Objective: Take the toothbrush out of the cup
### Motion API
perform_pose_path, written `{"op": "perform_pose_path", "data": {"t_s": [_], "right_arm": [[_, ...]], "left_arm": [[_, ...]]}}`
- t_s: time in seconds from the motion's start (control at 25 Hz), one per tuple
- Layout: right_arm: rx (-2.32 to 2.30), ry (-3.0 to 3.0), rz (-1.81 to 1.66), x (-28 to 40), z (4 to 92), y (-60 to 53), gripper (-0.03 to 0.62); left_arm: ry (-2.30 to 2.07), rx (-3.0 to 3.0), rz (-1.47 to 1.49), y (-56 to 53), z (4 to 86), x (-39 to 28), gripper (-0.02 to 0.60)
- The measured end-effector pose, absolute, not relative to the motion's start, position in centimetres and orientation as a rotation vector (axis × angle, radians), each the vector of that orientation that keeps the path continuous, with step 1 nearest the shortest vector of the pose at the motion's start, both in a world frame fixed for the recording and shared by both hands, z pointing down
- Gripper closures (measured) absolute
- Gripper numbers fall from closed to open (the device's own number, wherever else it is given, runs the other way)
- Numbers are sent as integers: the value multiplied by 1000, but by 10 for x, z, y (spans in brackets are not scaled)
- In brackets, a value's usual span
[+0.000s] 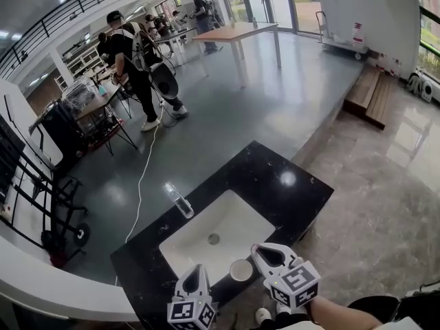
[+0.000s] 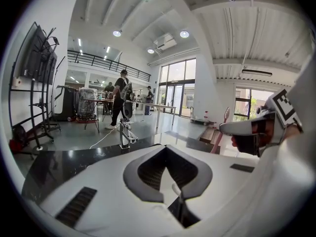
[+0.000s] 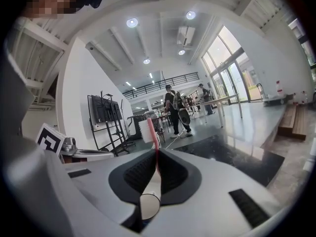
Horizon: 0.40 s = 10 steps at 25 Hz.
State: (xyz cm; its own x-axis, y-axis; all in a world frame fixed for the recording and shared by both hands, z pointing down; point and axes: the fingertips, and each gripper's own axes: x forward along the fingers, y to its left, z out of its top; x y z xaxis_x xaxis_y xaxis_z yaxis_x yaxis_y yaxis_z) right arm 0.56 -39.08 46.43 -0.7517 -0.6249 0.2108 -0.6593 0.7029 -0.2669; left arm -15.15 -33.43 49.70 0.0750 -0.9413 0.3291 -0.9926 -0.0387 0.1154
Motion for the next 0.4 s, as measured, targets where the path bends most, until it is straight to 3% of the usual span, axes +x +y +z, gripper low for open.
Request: {"op": "perform_pose_path", "data": {"t_s": [0.4], "right_arm": [[1062, -2800, 497, 7, 462, -386, 592]], "left_arm": [[-1925, 2054, 234, -330, 495, -150, 572]]}}
